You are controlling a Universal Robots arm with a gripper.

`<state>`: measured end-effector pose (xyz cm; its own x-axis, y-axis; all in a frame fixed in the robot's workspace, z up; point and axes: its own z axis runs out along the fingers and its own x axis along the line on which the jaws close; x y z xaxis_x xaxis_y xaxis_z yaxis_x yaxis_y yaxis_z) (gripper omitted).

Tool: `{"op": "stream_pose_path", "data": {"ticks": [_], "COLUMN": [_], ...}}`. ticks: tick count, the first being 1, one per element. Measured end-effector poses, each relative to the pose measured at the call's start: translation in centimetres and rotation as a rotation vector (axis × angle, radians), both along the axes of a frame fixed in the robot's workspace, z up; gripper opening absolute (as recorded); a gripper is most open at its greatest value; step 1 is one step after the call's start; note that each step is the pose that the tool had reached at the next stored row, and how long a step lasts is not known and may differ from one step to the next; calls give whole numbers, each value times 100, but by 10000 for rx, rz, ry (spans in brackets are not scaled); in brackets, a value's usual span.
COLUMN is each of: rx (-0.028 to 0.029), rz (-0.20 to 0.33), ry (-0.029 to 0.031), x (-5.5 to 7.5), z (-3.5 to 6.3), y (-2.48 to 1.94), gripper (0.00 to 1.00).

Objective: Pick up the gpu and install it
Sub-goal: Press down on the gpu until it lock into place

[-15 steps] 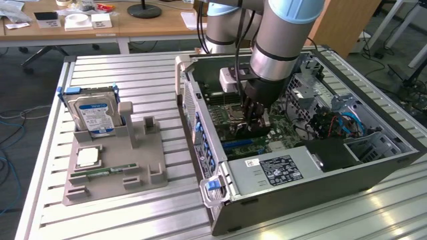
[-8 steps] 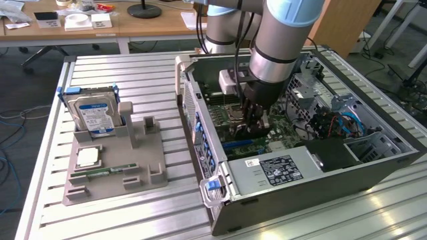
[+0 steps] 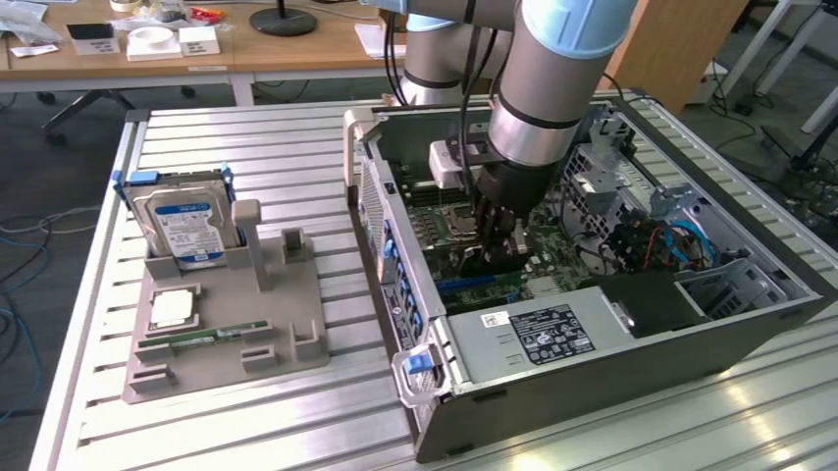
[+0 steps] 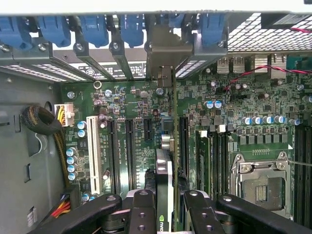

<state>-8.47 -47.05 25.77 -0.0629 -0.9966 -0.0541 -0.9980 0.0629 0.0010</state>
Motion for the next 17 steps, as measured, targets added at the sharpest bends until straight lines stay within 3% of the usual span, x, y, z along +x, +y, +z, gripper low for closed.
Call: {"op": "stream_pose_path", "data": {"ticks": [17], "rx": [2], "rz": [1], "ry": [-1], "x": [-5], "z": [-26], "y": [0], "gripper": [27]}}
